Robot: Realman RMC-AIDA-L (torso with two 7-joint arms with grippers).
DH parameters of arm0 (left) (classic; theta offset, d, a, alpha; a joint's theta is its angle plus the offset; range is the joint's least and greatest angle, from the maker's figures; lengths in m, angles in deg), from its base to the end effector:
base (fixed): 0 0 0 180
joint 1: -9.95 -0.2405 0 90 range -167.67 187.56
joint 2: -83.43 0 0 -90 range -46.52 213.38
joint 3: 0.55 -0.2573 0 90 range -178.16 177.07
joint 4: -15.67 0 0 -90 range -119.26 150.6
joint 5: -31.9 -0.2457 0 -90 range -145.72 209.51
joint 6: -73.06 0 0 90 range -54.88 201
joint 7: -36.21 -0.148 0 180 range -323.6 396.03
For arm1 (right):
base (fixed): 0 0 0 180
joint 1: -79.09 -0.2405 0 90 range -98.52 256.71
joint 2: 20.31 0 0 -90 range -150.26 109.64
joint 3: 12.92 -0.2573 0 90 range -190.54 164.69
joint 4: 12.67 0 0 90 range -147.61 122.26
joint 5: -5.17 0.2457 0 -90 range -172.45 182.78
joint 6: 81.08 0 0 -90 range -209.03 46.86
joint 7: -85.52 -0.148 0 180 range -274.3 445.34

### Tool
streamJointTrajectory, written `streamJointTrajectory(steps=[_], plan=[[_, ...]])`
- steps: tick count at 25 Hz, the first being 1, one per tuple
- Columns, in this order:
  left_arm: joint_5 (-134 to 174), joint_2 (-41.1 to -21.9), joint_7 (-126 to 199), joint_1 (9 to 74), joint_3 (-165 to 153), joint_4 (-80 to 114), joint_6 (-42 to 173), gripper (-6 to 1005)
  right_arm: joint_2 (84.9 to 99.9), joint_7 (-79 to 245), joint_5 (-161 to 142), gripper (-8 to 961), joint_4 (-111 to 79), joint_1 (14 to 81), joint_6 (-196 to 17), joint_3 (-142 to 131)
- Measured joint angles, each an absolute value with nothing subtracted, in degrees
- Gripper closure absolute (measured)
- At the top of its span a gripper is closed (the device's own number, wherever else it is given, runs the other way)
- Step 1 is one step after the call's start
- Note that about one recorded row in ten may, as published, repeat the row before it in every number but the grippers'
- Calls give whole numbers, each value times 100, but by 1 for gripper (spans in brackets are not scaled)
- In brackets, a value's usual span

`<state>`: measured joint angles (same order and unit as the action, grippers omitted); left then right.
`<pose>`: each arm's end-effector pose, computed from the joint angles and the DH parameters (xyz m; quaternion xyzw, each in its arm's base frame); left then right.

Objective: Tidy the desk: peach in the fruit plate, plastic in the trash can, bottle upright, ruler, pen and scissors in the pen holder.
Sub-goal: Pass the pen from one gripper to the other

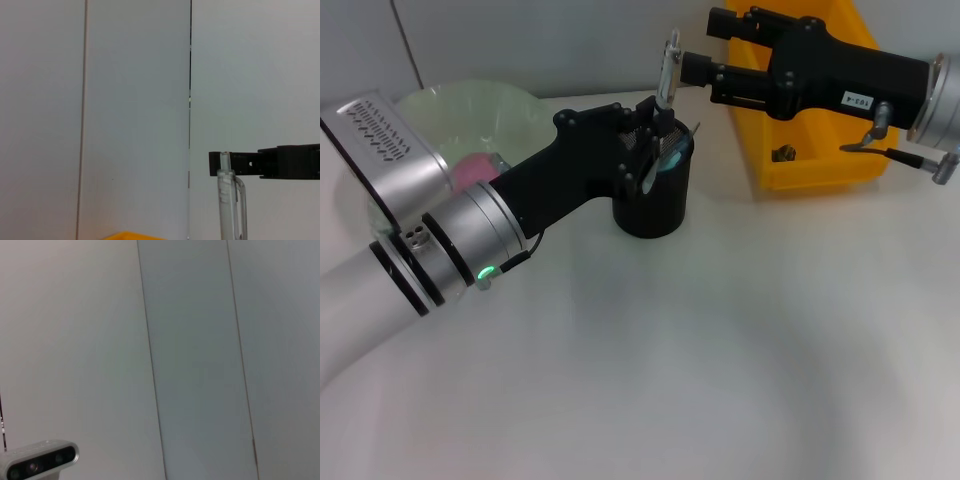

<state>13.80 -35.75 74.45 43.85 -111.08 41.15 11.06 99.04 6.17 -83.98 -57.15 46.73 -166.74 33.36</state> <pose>-0.1819 0.3846 -0.1067 -0.8741 -0.1015 -0.3975 0.2600 0.2063 0.4068 0.0417 -0.8882 0.1293 0.3908 0.2041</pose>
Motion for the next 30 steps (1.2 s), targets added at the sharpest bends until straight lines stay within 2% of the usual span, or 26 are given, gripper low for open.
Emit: streamJointTrajectory(steps=[2,14,25,30], plan=[[1386,-3575,7446,4375,-11112,4115,1076,783,9900,616,-8396,197,-5630,4635,-16615,3373],[1384,-3575,7452,4367,-11111,4106,1039,776,9886,600,-8391,355,-5542,4569,-16324,3709],[1379,-3575,7454,4369,-11115,4096,1039,769,9894,612,-8392,407,-5404,4455,-16303,3709],[1379,-3575,7454,4366,-11119,4097,1019,766,9896,614,-8393,474,-5384,4443,-16296,3709]])
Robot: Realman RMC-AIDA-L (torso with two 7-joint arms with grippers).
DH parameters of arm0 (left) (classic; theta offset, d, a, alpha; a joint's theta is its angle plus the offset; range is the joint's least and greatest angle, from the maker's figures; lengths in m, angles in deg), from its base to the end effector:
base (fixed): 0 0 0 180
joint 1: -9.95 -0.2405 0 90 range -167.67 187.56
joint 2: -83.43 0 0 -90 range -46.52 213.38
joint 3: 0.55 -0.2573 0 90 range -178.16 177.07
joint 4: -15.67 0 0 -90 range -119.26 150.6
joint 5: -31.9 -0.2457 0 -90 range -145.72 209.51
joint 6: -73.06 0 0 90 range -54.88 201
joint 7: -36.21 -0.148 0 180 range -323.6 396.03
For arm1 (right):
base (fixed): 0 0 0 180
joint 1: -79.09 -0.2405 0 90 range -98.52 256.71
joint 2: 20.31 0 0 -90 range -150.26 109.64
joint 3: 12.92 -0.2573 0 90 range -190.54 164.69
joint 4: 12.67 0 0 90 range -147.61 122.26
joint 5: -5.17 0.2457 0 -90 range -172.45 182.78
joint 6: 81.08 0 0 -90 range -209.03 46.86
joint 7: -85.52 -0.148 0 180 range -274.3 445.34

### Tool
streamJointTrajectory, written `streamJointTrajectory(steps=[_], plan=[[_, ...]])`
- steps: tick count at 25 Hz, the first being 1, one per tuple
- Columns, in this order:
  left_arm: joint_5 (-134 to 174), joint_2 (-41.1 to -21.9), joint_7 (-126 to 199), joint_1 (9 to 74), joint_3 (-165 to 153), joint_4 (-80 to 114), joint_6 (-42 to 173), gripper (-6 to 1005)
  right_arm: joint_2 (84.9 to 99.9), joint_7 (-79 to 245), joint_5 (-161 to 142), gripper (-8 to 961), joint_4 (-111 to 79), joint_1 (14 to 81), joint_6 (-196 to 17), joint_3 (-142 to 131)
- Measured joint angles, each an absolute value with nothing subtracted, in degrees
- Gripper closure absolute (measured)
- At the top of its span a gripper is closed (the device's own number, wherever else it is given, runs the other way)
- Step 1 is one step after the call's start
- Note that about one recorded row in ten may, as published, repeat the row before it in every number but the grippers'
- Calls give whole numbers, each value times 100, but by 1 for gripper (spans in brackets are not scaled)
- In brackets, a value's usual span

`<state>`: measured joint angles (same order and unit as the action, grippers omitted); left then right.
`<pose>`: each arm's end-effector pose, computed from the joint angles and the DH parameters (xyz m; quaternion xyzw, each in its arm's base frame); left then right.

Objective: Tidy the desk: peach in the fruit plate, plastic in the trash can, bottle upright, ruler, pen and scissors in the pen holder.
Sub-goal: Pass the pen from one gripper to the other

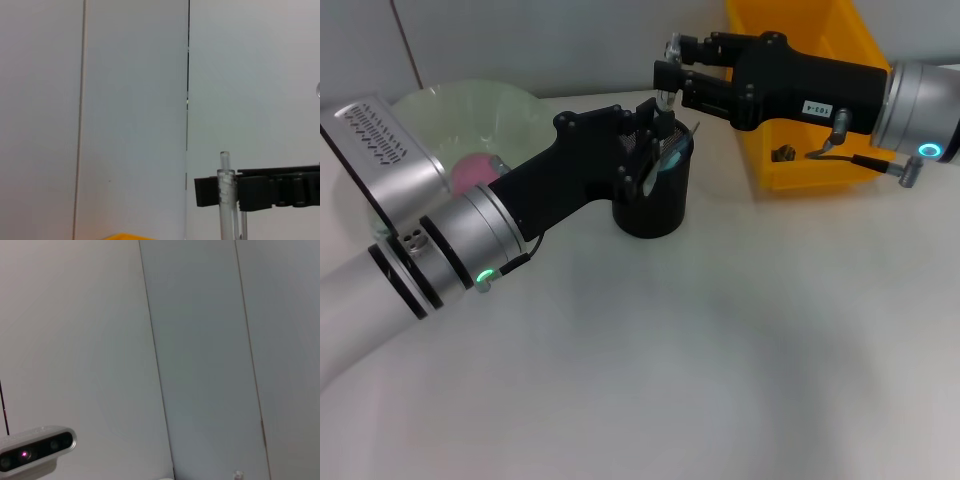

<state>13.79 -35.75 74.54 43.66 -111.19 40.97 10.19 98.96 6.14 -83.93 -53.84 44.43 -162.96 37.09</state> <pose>-0.1825 0.3823 -0.1064 -0.8734 -0.1009 -0.4015 0.2564 0.1974 0.4161 0.0188 -0.8969 0.1429 0.3736 0.1884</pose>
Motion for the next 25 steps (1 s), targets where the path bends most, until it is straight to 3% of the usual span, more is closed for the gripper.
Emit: streamJointTrajectory(steps=[13,25], plan=[[1379,-3575,7454,4352,-11120,4100,991,758,9887,630,-8416,538,-5345,4400,-16250,3862],[1332,-3546,7616,4358,-11192,4122,972,751,9889,842,-8404,719,-5517,4441,-16226,4088]])
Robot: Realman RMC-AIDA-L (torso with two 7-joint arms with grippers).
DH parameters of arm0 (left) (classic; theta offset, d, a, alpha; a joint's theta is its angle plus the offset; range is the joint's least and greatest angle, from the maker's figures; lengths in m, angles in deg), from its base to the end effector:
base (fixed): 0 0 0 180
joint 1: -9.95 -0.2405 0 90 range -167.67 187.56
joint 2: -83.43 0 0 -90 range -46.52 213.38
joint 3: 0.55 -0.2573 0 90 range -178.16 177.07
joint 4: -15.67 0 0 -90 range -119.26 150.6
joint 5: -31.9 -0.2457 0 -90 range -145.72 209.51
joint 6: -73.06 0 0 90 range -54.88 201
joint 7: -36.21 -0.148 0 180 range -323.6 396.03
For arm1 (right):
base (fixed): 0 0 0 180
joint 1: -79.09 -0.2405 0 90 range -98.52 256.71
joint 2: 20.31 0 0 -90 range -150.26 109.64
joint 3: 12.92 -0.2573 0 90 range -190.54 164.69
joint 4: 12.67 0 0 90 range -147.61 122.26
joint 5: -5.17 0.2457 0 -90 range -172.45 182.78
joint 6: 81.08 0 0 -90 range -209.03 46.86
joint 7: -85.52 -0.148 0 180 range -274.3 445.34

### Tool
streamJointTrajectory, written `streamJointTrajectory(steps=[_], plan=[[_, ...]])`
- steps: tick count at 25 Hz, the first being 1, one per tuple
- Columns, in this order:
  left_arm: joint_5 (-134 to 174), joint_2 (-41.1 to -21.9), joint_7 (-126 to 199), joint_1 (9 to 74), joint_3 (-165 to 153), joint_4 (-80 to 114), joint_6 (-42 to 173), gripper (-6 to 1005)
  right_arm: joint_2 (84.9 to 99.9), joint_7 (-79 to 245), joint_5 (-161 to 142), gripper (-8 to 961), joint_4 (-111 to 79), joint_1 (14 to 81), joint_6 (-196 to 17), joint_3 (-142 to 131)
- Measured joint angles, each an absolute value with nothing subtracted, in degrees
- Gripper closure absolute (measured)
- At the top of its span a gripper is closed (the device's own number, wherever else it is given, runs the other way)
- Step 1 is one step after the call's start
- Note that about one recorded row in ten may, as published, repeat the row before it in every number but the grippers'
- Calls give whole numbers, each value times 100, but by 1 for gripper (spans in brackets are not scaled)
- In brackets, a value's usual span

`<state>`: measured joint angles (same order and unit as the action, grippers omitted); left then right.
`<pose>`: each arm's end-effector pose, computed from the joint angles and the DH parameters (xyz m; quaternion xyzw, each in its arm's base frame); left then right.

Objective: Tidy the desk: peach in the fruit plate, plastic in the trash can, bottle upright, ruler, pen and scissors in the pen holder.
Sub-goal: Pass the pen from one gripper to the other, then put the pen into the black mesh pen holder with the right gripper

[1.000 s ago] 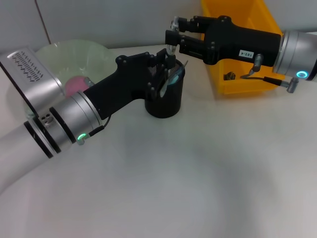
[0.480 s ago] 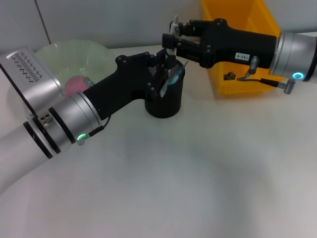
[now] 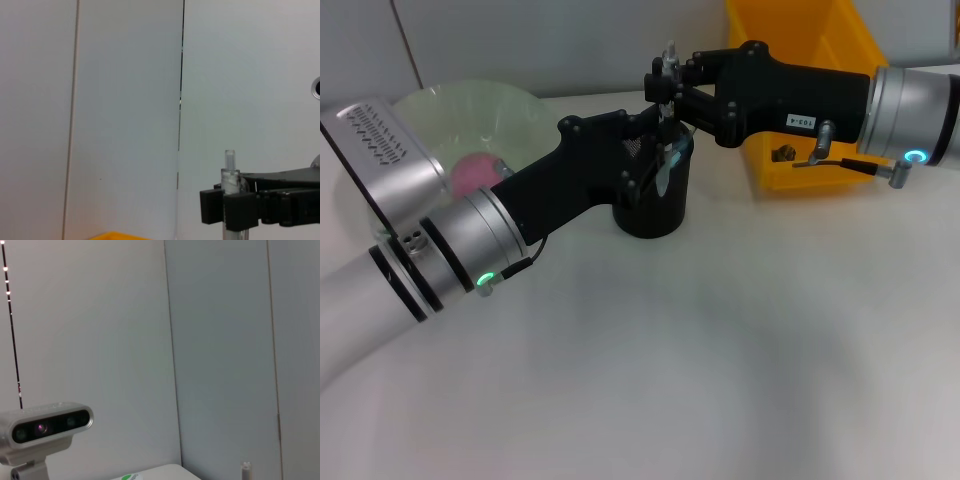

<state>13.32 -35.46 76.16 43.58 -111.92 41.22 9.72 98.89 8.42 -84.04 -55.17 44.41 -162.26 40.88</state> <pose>-0.1821 0.3797 -0.1071 -0.8759 -0.1058 -0.4031 0.2431 0.1887 0.4150 0.0103 -0.9124 0.1072 0.3514 0.1802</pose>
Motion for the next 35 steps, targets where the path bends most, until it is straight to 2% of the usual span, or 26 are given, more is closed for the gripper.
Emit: streamJointTrajectory(steps=[5,10,16,21,26,33,35], plan=[[1318,-3554,7543,4331,-11190,4129,976,748,9892,857,-8397,805,-5546,4445,-16263,4088],[1309,-3537,7473,4304,-11244,4116,867,745,9895,900,-8394,815,-5548,4463,-16261,4081],[1309,-3537,7470,4301,-11247,4107,853,575,9904,922,-8337,821,-5548,4502,-16286,4045],[1309,-3535,7471,4275,-11237,4106,843,345,9897,1029,-8039,821,-5554,4633,-16292,4037],[1309,-3524,7475,4160,-11205,4132,838,189,9884,1066,-7909,822,-5624,4728,-16265,3990],[1309,-3498,7462,3899,-11147,4172,717,189,9886,1314,-7616,822,-5590,4741,-16000,3846],[1310,-3477,7145,3520,-11133,4183,320,189,9889,1386,-7612,822,-5587,4699,-15832,3849]])
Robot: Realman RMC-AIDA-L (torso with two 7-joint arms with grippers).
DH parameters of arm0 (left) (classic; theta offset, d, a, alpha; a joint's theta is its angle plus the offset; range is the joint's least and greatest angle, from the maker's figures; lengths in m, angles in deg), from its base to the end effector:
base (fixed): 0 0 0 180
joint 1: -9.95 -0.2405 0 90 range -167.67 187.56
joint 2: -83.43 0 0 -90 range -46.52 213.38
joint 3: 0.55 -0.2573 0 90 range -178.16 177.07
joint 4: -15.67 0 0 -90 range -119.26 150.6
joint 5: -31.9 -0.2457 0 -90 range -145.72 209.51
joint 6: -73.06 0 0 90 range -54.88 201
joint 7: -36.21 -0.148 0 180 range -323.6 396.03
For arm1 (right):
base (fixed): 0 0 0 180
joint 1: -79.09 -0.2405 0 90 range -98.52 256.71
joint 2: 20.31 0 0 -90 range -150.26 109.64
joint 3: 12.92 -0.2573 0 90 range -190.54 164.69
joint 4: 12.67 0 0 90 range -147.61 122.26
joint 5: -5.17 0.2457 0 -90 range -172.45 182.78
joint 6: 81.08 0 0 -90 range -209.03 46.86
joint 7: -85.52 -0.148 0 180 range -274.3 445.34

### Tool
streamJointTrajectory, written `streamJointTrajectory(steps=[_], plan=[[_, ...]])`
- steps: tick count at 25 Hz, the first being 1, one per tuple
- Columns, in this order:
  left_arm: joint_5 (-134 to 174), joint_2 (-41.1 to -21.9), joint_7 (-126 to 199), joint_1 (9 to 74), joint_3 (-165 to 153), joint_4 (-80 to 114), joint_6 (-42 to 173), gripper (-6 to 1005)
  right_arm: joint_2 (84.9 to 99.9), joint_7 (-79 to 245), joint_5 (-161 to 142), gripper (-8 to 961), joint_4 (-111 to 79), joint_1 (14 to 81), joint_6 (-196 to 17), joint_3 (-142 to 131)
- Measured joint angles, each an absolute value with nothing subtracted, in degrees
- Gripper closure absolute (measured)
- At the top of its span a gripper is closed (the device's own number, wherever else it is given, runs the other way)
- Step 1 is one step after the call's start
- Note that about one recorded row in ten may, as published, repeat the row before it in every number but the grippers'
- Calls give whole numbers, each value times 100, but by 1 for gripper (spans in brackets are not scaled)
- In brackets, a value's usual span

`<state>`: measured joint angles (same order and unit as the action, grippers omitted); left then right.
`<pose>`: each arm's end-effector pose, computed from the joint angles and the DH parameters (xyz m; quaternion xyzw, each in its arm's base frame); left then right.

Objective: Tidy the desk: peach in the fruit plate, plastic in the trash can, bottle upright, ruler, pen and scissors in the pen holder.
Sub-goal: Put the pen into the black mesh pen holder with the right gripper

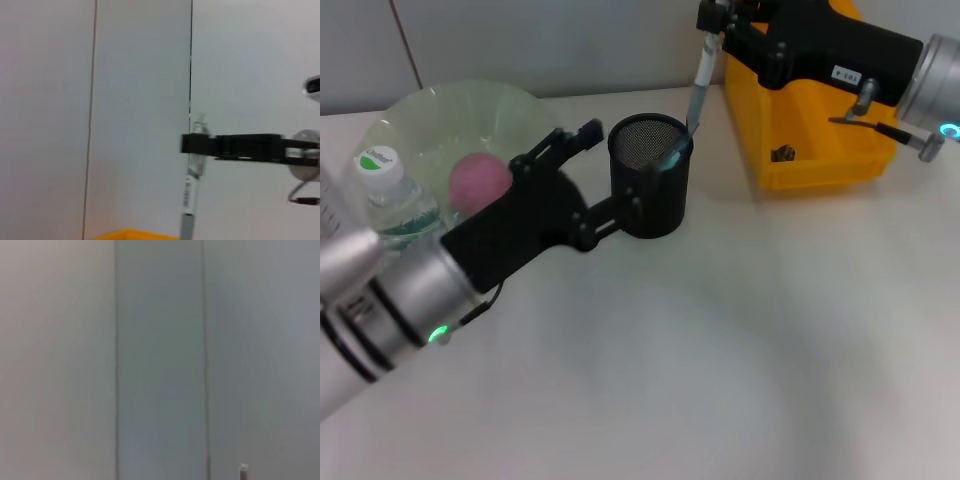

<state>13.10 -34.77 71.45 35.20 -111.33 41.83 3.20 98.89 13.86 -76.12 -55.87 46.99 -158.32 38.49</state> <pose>-0.2230 0.3449 -0.0942 -0.8621 -0.1019 -0.4169 0.2696 0.2033 0.4232 0.0384 -0.8732 0.1030 0.3913 0.2717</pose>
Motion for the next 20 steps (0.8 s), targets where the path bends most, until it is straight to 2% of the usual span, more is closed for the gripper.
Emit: streamJointTrajectory(steps=[9,20], plan=[[1309,-3461,6981,3018,-11131,4161,-156,189,9915,2411,-7056,802,-4921,4358,-15435,4043],[1304,-3413,7067,2953,-11133,4107,-328,189,9920,3450,-6797,771,-4092,4025,-14934,4221]])
